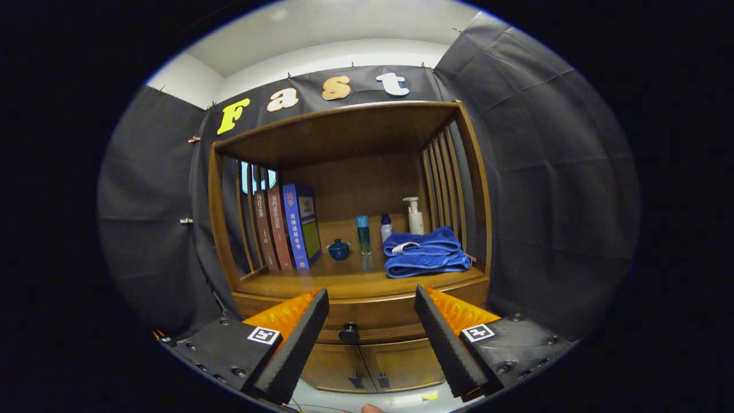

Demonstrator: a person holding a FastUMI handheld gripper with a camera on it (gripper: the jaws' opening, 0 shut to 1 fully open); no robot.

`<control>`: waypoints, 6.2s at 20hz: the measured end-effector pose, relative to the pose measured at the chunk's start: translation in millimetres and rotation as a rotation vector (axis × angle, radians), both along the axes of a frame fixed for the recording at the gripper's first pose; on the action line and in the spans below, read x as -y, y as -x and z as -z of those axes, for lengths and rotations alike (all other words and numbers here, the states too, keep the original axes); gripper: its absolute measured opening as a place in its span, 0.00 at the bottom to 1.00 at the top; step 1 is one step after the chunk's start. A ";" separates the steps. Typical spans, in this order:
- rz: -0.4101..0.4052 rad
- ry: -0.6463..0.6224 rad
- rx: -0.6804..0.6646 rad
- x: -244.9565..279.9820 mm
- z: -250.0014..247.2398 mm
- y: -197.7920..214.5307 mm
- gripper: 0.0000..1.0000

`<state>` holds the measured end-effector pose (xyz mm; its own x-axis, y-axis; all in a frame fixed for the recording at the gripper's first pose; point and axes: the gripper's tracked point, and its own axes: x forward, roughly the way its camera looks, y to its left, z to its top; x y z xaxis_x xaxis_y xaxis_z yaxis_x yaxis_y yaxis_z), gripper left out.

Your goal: Pull open the drawer, take out the items inside it, and place them on the countertop above the cabinet.

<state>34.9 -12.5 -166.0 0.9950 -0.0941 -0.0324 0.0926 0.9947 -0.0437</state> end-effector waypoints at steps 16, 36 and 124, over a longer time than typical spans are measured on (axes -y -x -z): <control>-0.032 0.076 -0.154 -28.3 134.2 -82.9 1.00; 0.002 0.018 -0.299 -20.3 172.3 -104.8 0.37; 0.115 -0.121 -1.196 -1.4 201.5 -100.6 0.42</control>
